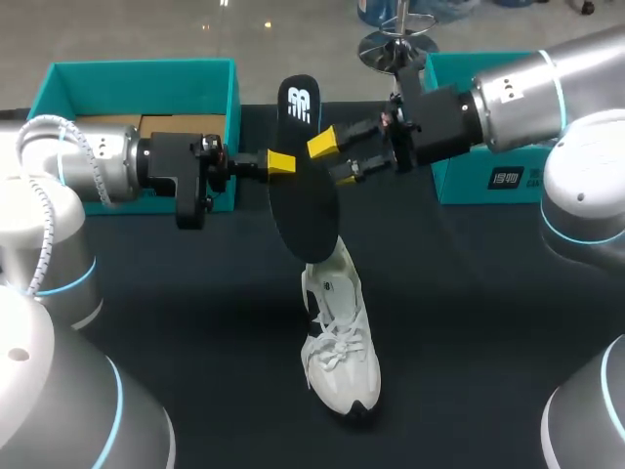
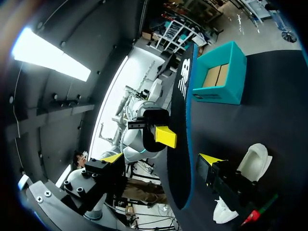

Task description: Take the shoe out of the shoebox, open the shoe tongue, remove and reinsert the insole, then place the shoe into the shoebox

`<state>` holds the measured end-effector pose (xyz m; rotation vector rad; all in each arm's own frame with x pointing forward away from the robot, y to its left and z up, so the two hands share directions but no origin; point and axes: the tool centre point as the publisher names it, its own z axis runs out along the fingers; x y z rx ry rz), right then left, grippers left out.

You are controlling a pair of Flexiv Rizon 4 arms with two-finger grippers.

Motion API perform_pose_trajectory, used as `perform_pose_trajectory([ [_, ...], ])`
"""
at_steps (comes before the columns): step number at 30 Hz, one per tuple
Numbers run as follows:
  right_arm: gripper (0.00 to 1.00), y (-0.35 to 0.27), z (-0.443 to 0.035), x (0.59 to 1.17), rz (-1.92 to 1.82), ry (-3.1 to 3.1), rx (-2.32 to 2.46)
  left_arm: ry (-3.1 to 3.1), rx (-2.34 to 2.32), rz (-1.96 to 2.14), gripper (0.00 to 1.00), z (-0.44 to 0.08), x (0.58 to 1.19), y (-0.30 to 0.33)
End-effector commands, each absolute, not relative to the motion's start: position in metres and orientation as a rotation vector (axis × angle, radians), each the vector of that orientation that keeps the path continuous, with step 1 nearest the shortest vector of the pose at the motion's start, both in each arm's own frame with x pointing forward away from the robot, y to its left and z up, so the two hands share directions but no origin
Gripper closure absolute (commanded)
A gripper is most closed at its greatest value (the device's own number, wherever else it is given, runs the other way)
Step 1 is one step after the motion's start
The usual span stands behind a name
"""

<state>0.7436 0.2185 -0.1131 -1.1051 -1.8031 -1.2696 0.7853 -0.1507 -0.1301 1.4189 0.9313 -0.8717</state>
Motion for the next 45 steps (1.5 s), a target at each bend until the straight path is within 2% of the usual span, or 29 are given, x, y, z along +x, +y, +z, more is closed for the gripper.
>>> perform_pose_trajectory([
  [1,0.00,0.232,-0.115,0.745,-1.276,-1.791,-1.104,0.930,1.417,-0.869,1.00,-0.131,0.785,-0.152],
  [8,0.02,0.241,-0.118,0.745,-1.277,-1.775,-1.096,0.930,1.417,-0.869,1.00,-0.131,0.785,-0.152],
  [10,0.08,0.242,-0.119,0.746,-1.277,-1.769,-1.094,0.930,1.417,-0.869,1.00,-0.131,0.785,-0.152],
  [12,0.22,0.243,-0.120,0.747,-1.274,-1.768,-1.094,0.930,1.417,-0.869,1.00,-0.131,0.785,-0.152],
  [13,0.25,0.244,-0.121,0.748,-1.270,-1.761,-1.093,0.930,1.417,-0.869,1.00,-0.131,0.785,-0.152],
  [17,0.32,0.247,-0.124,0.752,-1.263,-1.739,-1.097,0.930,1.417,-0.869,1.00,-0.131,0.785,-0.152],
  [24,0.34,0.250,-0.126,0.758,-1.256,-1.729,-1.084,0.930,1.417,-0.869,1.00,-0.131,0.785,-0.152],
  [27,0.50,0.249,-0.128,0.759,-1.254,-1.722,-1.082,0.930,1.417,-0.869,1.00,-0.131,0.785,-0.152],
  [31,0.59,0.248,-0.129,0.761,-1.256,-1.718,-1.080,0.930,1.417,-0.869,1.00,-0.131,0.785,-0.152],
  [40,0.51,0.239,-0.129,0.757,-1.279,-1.704,-1.099,0.930,1.417,-0.869,1.00,-0.131,0.785,-0.152],
  [43,0.51,0.237,-0.129,0.756,-1.284,-1.703,-1.105,0.930,1.417,-0.869,1.00,-0.131,0.785,-0.152],
  [45,0.59,0.236,-0.129,0.755,-1.288,-1.701,-1.107,0.930,1.417,-0.869,1.00,-0.131,0.785,-0.152],
])
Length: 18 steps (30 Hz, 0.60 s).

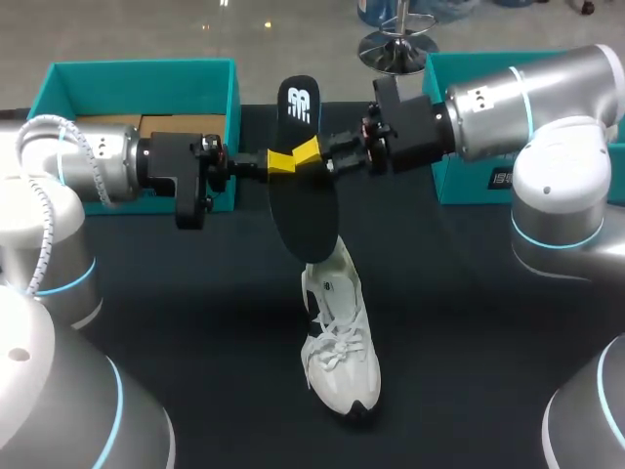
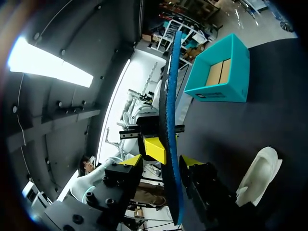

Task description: Take the shoe out of the shoebox, open the shoe tongue, remove and reinsert the insole, then place the shoe into the shoebox

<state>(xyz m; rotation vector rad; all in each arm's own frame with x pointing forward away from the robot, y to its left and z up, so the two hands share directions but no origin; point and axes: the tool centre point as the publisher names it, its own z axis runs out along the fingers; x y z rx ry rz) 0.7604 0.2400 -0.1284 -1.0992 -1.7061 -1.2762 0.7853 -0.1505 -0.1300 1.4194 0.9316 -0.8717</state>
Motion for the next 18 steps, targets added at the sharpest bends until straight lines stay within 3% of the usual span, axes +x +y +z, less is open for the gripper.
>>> perform_pose_trajectory([
  [1,0.62,0.2361,-0.1292,0.7545,-1.290,-1.700,-1.108,0.930,1.417,-0.869,1.00,-0.1310,0.7852,-0.1521],
  [4,0.98,0.2359,-0.1294,0.7539,-1.296,-1.696,-1.108,0.930,1.417,-0.869,1.00,-0.1310,0.7852,-0.1521],
  [18,1.00,0.2347,-0.1276,0.7544,-1.295,-1.701,-1.094,0.930,1.417,-0.869,1.00,-0.1310,0.7852,-0.1521],
])
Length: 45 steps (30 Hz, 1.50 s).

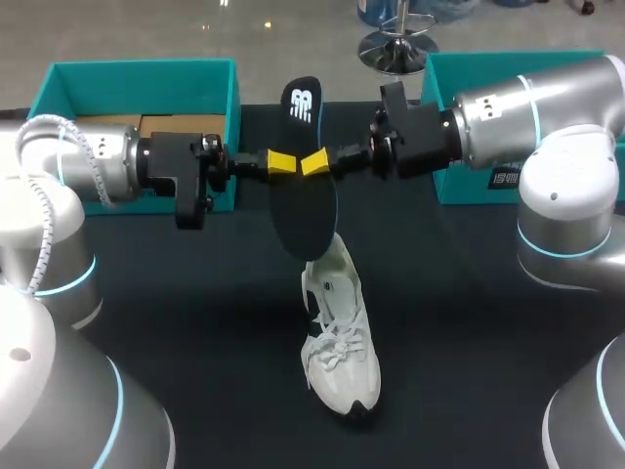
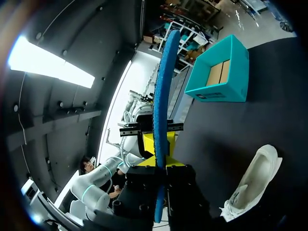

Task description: Take the shoe out of the shoebox, open the shoe tongue, remove and reinsert the insole, then place the shoe into the shoebox

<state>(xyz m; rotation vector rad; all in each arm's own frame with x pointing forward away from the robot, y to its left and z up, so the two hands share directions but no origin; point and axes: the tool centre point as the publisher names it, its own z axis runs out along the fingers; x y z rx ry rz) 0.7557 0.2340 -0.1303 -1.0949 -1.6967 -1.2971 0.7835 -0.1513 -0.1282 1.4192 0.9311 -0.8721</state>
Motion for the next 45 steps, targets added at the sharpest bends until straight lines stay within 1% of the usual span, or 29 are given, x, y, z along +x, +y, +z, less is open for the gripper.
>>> perform_pose_trajectory([
  [1,1.00,0.234,-0.128,0.755,-1.295,-1.701,-1.092,0.930,1.417,-0.869,1.00,-0.131,0.785,-0.152],
  [3,1.00,0.234,-0.127,0.755,-1.292,-1.703,-1.083,0.930,1.417,-0.869,1.00,-0.131,0.785,-0.152],
  [4,1.00,0.233,-0.127,0.755,-1.291,-1.703,-1.083,0.930,1.417,-0.869,0.83,-0.131,0.785,-0.152],
  [5,1.00,0.231,-0.127,0.755,-1.290,-1.703,-1.084,0.931,1.420,-0.882,0.00,-0.130,0.783,-0.151],
  [10,1.00,0.218,-0.134,0.760,-1.264,-1.708,-1.105,1.046,1.404,-0.976,0.00,-0.124,0.771,-0.128],
  [16,1.00,0.197,-0.145,0.770,-1.264,-1.713,-1.140,1.246,1.333,-1.110,0.00,-0.129,0.755,-0.092],
  [21,1.00,0.186,-0.155,0.775,-1.259,-1.714,-1.150,1.327,1.379,-1.131,0.00,-0.132,0.735,-0.074],
  [25,1.00,0.186,-0.161,0.777,-1.279,-1.677,-1.125,1.327,1.379,-1.131,0.00,-0.132,0.735,-0.074],
  [42,1.00,0.186,-0.161,0.777,-1.279,-1.677,-1.125,1.327,1.379,-1.131,0.00,-0.132,0.735,-0.074],
  [45,1.00,0.186,-0.161,0.777,-1.279,-1.677,-1.125,1.595,1.269,-1.123,0.00,-0.119,0.736,-0.076],
])
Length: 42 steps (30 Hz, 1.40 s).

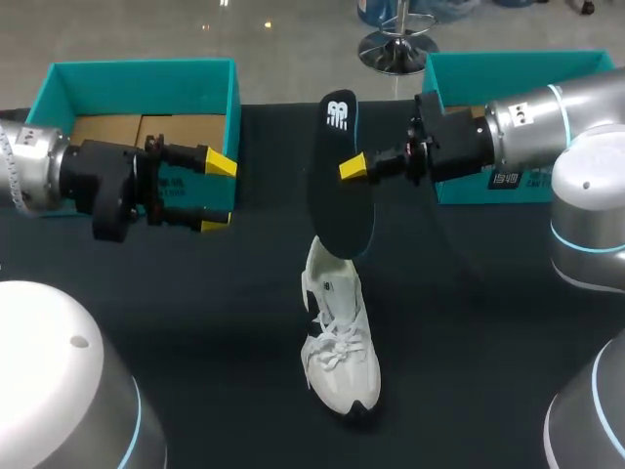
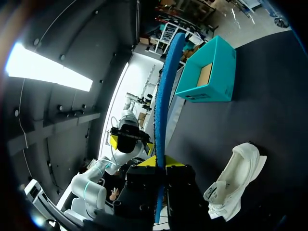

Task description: Take the shoe out of the shoebox, open the shoe tongue, remove and reinsert the insole, then place the shoe into the shoebox

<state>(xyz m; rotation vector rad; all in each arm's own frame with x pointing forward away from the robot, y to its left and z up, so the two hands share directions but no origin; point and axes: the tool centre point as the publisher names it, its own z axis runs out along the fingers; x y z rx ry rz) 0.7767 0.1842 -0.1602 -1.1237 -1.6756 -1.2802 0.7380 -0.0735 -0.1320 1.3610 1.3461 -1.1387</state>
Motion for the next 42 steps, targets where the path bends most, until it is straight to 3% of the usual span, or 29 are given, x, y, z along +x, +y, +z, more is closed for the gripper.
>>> perform_pose_trajectory([
  [1,1.00,0.186,-0.161,0.777,-1.279,-1.677,-1.125,1.724,1.208,-1.083,0.00,-0.116,0.738,-0.076],
  [9,1.00,0.186,-0.161,0.777,-1.279,-1.677,-1.125,2.383,0.900,-0.938,0.00,-0.122,0.749,-0.052],
  [24,1.00,0.186,-0.161,0.777,-1.279,-1.677,-1.125,2.958,0.769,-0.862,0.00,-0.225,0.741,-0.038],
  [42,1.00,0.186,-0.161,0.777,-1.279,-1.677,-1.125,3.002,0.734,-0.860,0.00,-0.228,0.744,-0.037],
])
